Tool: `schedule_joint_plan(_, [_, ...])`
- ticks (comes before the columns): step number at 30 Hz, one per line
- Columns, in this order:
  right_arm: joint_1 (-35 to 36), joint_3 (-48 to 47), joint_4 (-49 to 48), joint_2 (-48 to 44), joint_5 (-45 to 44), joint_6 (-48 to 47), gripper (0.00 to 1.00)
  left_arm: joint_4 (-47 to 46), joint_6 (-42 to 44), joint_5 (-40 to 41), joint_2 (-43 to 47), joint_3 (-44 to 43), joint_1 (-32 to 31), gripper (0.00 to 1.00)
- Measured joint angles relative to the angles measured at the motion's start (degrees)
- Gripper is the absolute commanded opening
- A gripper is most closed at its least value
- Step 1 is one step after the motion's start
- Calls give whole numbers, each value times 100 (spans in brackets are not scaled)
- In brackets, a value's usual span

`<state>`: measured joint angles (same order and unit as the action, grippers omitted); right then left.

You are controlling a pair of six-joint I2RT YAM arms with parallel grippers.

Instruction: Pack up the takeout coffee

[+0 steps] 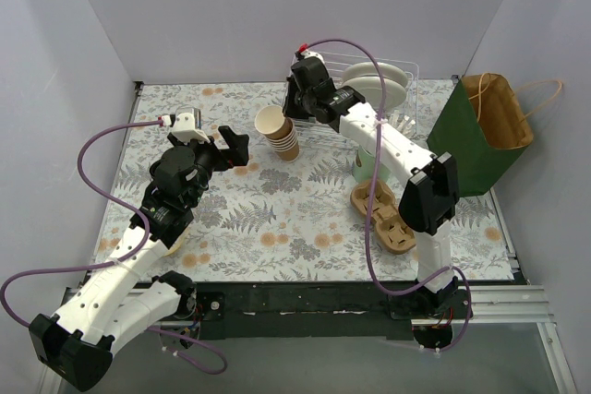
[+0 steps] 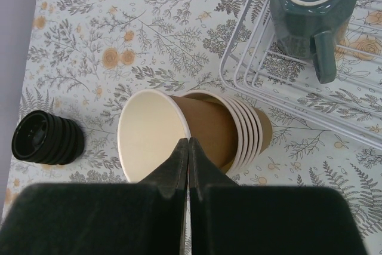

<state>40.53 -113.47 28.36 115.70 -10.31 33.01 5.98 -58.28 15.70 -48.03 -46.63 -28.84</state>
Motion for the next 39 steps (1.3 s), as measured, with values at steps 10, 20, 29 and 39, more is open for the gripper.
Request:
schedule_joint_plan(10, [-44,0,-22,-133,188,138,1,-2,0,0,0,0,0,98])
schedule_joint_plan(20, [-72,0,-20,-529,529,247,1,2,0,170,42,0,0,98])
schedule_joint_plan(29, [-72,758,-289,-1683,1038,354,1,-4,0,664,391,2,0,98])
schedule_joint_plan(39, [79,4037,-1353,-3574,1919,796,1,-39,-2,1187,568,85,0,98])
